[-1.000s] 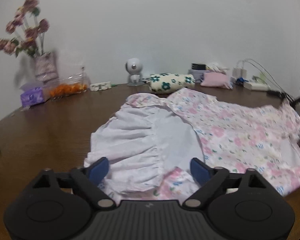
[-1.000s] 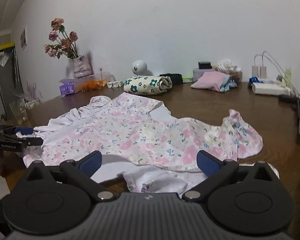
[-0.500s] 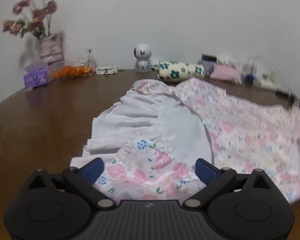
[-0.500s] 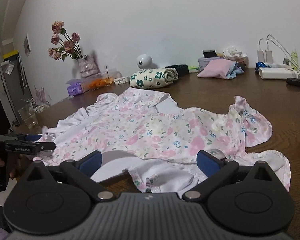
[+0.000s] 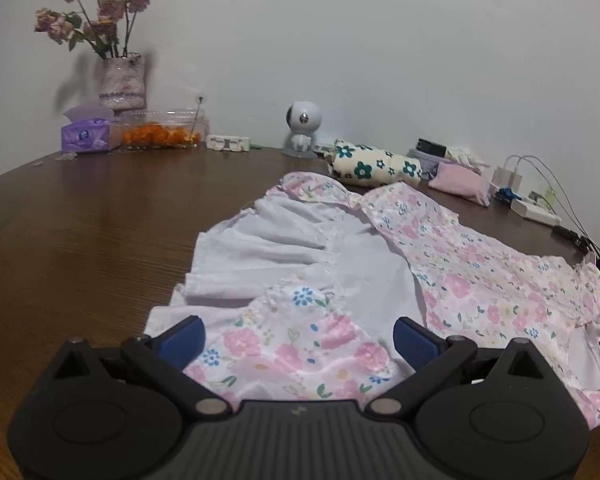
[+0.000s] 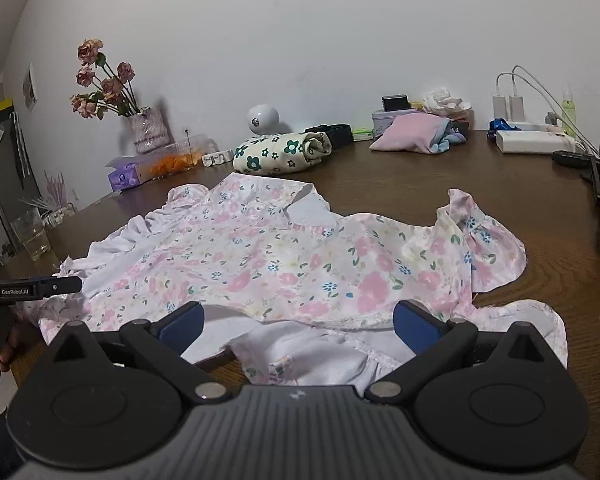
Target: Fold clothes
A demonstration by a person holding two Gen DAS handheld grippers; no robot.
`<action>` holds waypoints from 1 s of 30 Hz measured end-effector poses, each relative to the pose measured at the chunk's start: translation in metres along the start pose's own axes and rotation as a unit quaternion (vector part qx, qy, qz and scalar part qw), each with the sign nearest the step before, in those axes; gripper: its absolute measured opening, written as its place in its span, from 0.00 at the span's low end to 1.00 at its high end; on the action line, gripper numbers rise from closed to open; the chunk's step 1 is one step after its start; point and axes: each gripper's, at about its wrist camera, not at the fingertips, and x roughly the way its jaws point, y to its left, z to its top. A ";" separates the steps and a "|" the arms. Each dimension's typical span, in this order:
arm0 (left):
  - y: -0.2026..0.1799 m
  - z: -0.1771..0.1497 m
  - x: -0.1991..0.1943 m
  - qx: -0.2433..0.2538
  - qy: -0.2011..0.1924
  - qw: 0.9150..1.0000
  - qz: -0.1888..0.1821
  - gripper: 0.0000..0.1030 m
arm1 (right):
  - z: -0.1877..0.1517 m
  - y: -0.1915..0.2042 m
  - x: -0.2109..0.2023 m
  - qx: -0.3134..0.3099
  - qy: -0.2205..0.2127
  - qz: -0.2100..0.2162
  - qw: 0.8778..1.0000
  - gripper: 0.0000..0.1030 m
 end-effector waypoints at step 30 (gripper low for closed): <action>0.006 0.002 0.002 -0.023 0.008 1.000 -0.017 0.98 | 0.001 -0.007 0.000 0.018 -0.005 0.002 1.000 1.00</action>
